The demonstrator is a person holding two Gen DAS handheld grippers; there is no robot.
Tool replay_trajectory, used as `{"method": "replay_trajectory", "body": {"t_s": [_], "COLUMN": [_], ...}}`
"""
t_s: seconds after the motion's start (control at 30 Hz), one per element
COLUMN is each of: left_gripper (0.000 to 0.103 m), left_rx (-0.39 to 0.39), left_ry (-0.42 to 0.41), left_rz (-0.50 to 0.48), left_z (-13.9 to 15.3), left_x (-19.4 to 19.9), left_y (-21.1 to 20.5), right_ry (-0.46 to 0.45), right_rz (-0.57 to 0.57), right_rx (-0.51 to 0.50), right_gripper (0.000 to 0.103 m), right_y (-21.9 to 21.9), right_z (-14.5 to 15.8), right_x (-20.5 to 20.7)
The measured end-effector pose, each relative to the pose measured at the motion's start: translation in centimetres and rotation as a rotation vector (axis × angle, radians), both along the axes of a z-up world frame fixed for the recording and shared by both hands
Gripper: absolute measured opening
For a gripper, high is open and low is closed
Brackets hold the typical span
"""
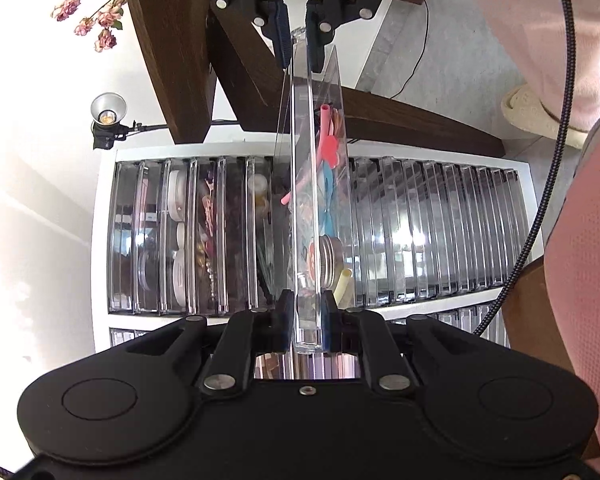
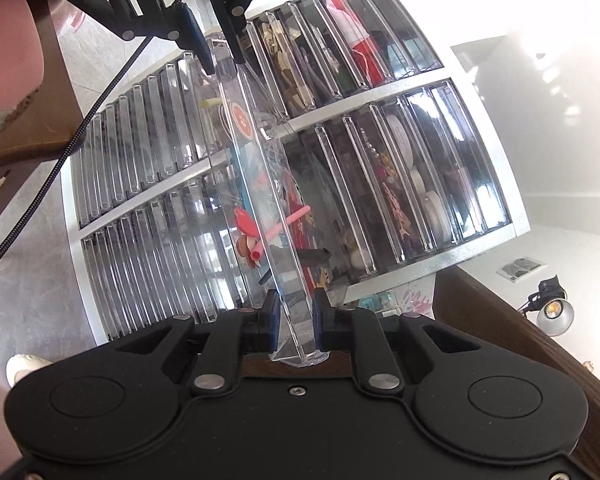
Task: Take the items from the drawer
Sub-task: 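Pull the clear drawer out of the cabinet with both grippers, then open both grippers and release the pulled-out drawer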
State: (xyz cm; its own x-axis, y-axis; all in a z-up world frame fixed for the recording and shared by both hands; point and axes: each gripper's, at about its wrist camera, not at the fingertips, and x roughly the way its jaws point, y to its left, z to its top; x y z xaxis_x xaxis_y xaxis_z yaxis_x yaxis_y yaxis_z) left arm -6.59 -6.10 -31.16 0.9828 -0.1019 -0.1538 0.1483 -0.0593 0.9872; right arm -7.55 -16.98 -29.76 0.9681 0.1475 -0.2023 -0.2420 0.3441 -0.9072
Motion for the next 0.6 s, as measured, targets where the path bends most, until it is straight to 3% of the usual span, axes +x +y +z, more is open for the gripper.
{"method": "replay_trajectory", "body": {"t_s": [0.43,0.47,0.5,0.57,0.6], "left_gripper": [0.018,0.019,0.025,0.051,0.08], "left_rx": [-0.021,-0.023,-0.025,-0.033,-0.037], "left_ry": [0.035,0.035,0.026,0.01,0.008], "left_rz": [0.024,0.026,0.025,0.021,0.02], "left_z": [0.04,0.02,0.07,0.29,0.39], "left_x": [-0.2,-0.26,-0.32,-0.43,-0.48], "left_y": [-0.17,-0.17,-0.17,-0.18,-0.18], "right_ry": [0.05,0.06,0.066,0.07,0.076], "right_rz": [-0.011,-0.015,-0.021,-0.028,-0.033], "right_rx": [-0.01,-0.008,0.0,0.028,0.044], "right_gripper": [0.019,0.031,0.041,0.073,0.078], "right_y": [0.12,0.11,0.04,-0.21,-0.35], "right_z": [-0.22,-0.21,-0.12,0.29,0.56], "right_x": [0.07,0.03,-0.04,-0.16,-0.19]}}
